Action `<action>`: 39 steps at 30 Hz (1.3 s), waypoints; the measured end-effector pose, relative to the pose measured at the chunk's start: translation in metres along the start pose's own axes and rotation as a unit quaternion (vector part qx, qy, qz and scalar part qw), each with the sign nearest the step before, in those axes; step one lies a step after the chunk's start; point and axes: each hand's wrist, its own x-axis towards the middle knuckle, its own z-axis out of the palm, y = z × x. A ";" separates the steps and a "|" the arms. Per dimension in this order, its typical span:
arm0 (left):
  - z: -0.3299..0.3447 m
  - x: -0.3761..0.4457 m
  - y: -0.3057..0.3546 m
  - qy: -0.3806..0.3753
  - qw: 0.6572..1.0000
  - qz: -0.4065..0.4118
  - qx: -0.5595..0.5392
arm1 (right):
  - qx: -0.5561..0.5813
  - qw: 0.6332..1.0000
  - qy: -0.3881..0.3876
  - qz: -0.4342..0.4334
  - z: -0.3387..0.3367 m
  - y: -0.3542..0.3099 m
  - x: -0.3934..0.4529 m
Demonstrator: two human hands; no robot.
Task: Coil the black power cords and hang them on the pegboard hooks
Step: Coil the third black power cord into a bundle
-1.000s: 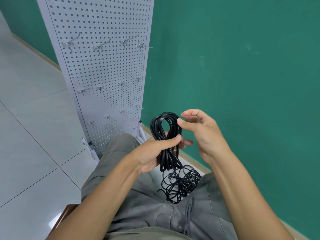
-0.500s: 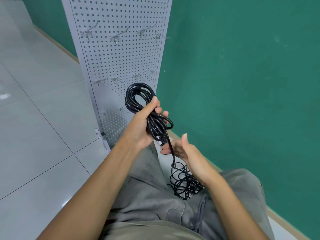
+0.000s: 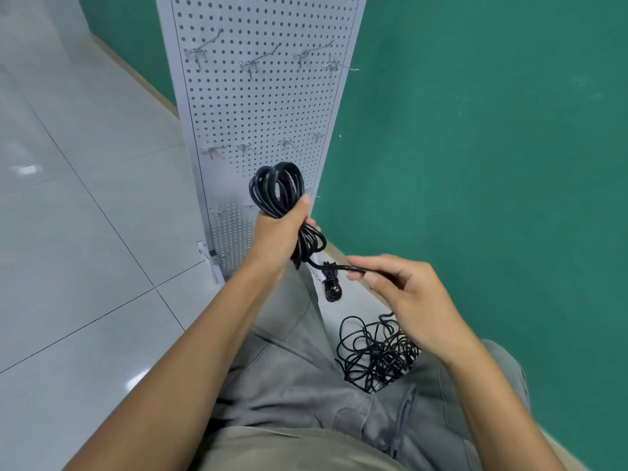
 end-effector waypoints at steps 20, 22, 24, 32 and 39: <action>0.036 -0.048 -0.003 -0.375 0.915 -0.134 -0.062 | 0.040 0.987 0.150 0.041 -0.031 -0.014 0.017; 0.034 -0.045 0.000 -0.386 0.905 -0.154 -0.088 | 0.061 0.992 0.106 0.043 -0.029 -0.001 0.012; 0.030 -0.041 0.004 -0.381 0.901 -0.160 -0.131 | 0.055 0.994 0.082 0.052 -0.027 0.015 0.004; 0.026 -0.034 0.006 -0.317 0.905 -0.197 -0.202 | 0.200 0.962 0.161 0.088 -0.021 0.029 -0.006; 0.032 -0.040 0.004 -0.343 0.921 -0.175 -0.061 | 0.321 0.925 0.187 0.086 -0.015 0.000 0.002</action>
